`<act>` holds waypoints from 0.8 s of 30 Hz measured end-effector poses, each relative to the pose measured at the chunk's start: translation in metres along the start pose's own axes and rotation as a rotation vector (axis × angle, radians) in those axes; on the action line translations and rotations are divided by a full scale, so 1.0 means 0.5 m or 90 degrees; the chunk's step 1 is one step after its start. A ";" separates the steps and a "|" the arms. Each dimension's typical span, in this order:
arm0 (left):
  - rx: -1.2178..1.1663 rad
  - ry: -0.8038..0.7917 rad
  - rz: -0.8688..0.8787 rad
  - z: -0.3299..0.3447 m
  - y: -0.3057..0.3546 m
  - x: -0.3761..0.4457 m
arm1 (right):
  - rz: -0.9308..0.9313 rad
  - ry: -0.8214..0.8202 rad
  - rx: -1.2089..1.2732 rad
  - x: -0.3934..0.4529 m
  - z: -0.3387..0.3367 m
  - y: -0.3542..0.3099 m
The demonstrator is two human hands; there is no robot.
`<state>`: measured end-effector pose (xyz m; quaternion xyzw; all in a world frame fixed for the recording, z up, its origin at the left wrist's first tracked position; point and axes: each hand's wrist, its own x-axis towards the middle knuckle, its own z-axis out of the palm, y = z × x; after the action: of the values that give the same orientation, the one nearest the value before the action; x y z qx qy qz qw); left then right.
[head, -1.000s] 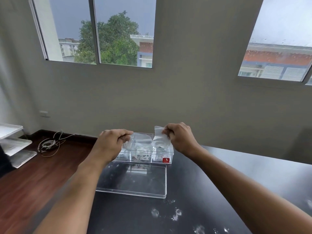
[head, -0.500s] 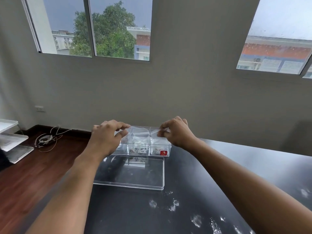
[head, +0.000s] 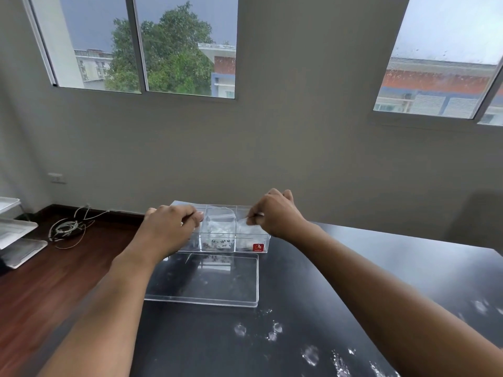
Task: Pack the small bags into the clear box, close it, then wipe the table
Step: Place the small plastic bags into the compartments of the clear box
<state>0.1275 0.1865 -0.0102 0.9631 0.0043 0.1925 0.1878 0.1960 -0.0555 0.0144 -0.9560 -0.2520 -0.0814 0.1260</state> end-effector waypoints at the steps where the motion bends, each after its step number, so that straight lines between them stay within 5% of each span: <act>1: -0.002 0.002 0.004 0.001 -0.001 0.000 | -0.006 -0.015 -0.058 0.001 -0.006 -0.010; 9: 0.018 0.005 0.007 0.008 -0.007 0.004 | -0.009 0.102 -0.197 -0.019 -0.012 -0.054; 16: 0.009 -0.033 0.015 0.006 -0.008 0.004 | -0.048 -0.021 -0.146 -0.082 0.008 -0.067; 24: 0.111 -0.077 -0.002 -0.002 0.018 0.007 | -0.013 -0.042 -0.066 -0.107 0.026 -0.082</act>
<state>0.1298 0.1789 -0.0050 0.9857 0.0115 0.1325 0.1039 0.1308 -0.0419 -0.0015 -0.9608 -0.2613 -0.0643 0.0668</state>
